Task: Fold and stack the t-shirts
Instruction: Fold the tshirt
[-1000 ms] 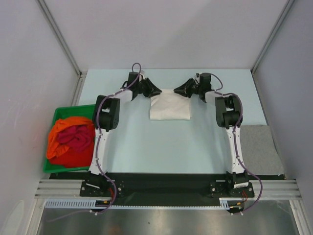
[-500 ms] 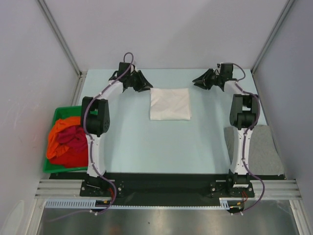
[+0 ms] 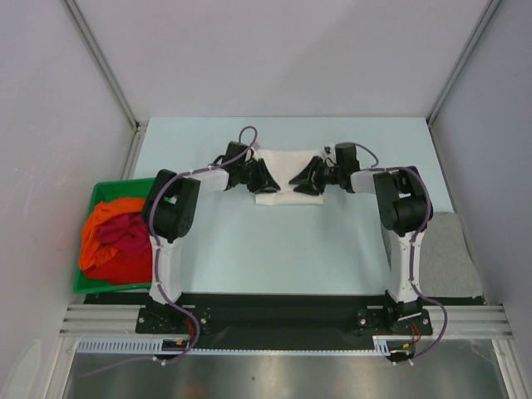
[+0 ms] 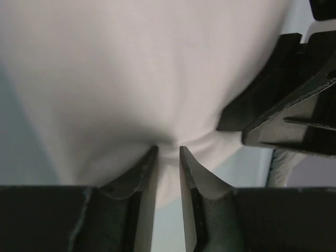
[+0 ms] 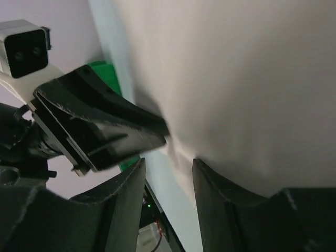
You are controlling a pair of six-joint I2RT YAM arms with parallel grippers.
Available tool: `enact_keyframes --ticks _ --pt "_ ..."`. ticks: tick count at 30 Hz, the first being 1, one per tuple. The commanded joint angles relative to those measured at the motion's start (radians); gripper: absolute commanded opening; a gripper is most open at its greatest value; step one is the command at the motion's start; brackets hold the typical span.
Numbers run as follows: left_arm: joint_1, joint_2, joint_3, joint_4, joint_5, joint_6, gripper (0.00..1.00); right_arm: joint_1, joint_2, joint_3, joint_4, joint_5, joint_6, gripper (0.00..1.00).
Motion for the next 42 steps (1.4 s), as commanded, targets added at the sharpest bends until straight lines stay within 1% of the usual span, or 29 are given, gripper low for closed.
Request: enact_keyframes --ticks 1,4,6,7,9,10,12,13,15,18,21,22,25,27,29,33,34,36,37,38,40,41,42 --pt "0.073 0.039 -0.022 -0.059 -0.023 0.153 0.27 -0.088 0.036 -0.067 0.036 -0.021 -0.061 0.47" --pt "0.124 -0.002 -0.029 -0.134 -0.008 0.240 0.27 -0.162 0.020 -0.113 -0.023 -0.031 -0.108 0.45" --pt "0.136 -0.051 -0.024 -0.191 0.007 0.288 0.28 -0.189 -0.046 -0.113 -0.076 -0.038 -0.134 0.42" --pt "0.139 -0.106 -0.029 -0.203 0.016 0.296 0.28 -0.193 -0.071 -0.104 -0.096 -0.041 -0.142 0.40" --pt "0.136 -0.174 -0.045 -0.207 0.038 0.285 0.30 -0.188 -0.129 -0.058 -0.157 -0.061 -0.148 0.32" --pt "0.129 -0.224 -0.065 -0.191 0.049 0.247 0.31 -0.179 -0.143 -0.046 -0.163 -0.077 -0.133 0.30" --pt "0.115 -0.257 -0.082 -0.142 0.061 0.200 0.31 -0.163 -0.169 -0.015 -0.156 -0.084 -0.107 0.29" --pt "0.096 -0.266 -0.097 -0.119 0.067 0.142 0.31 -0.154 -0.177 -0.008 -0.153 -0.086 -0.089 0.29" --pt "0.076 -0.261 -0.116 -0.021 0.091 0.053 0.30 -0.116 -0.174 0.008 -0.128 -0.083 -0.070 0.29" --pt "0.017 -0.179 -0.104 0.083 0.145 -0.035 0.30 -0.070 -0.126 -0.010 -0.070 -0.083 -0.030 0.32" --pt "-0.009 -0.091 -0.111 0.151 0.148 -0.061 0.30 -0.061 -0.071 -0.062 -0.004 -0.084 -0.019 0.35" --pt "-0.010 -0.068 -0.119 0.174 0.150 -0.065 0.29 -0.065 -0.054 -0.105 0.015 -0.089 -0.022 0.36" --pt "0.009 -0.014 -0.163 0.181 0.128 -0.042 0.28 -0.102 -0.042 -0.193 0.024 -0.094 -0.073 0.38" --pt "0.038 -0.011 -0.206 0.175 0.119 0.004 0.27 -0.143 -0.059 -0.227 -0.013 -0.097 -0.133 0.40" --pt "0.062 -0.036 -0.242 0.140 0.089 0.064 0.27 -0.183 -0.110 -0.259 -0.091 -0.098 -0.200 0.41" --pt "0.115 -0.172 -0.349 0.073 0.046 0.129 0.27 -0.219 -0.258 -0.259 -0.293 -0.090 -0.297 0.44" --pt "0.116 -0.250 -0.367 0.063 0.040 0.129 0.27 -0.223 -0.287 -0.264 -0.341 -0.090 -0.291 0.44" --pt "0.104 -0.328 -0.425 0.082 0.021 0.075 0.29 -0.223 -0.382 -0.267 -0.390 -0.056 -0.288 0.44" --pt "0.093 -0.396 -0.449 0.100 0.014 0.043 0.29 -0.222 -0.414 -0.267 -0.443 -0.035 -0.292 0.45" --pt "0.067 -0.433 -0.497 0.126 -0.011 -0.039 0.30 -0.219 -0.439 -0.261 -0.470 -0.014 -0.297 0.46" --pt "0.032 -0.508 -0.547 0.229 -0.046 -0.147 0.32 -0.205 -0.488 -0.245 -0.549 0.069 -0.318 0.49" --pt "-0.009 -0.526 -0.596 0.265 -0.109 -0.281 0.34 -0.199 -0.500 -0.236 -0.570 0.092 -0.325 0.50" --pt "-0.032 -0.539 -0.617 0.324 -0.149 -0.354 0.34 -0.190 -0.519 -0.210 -0.609 0.144 -0.340 0.52"
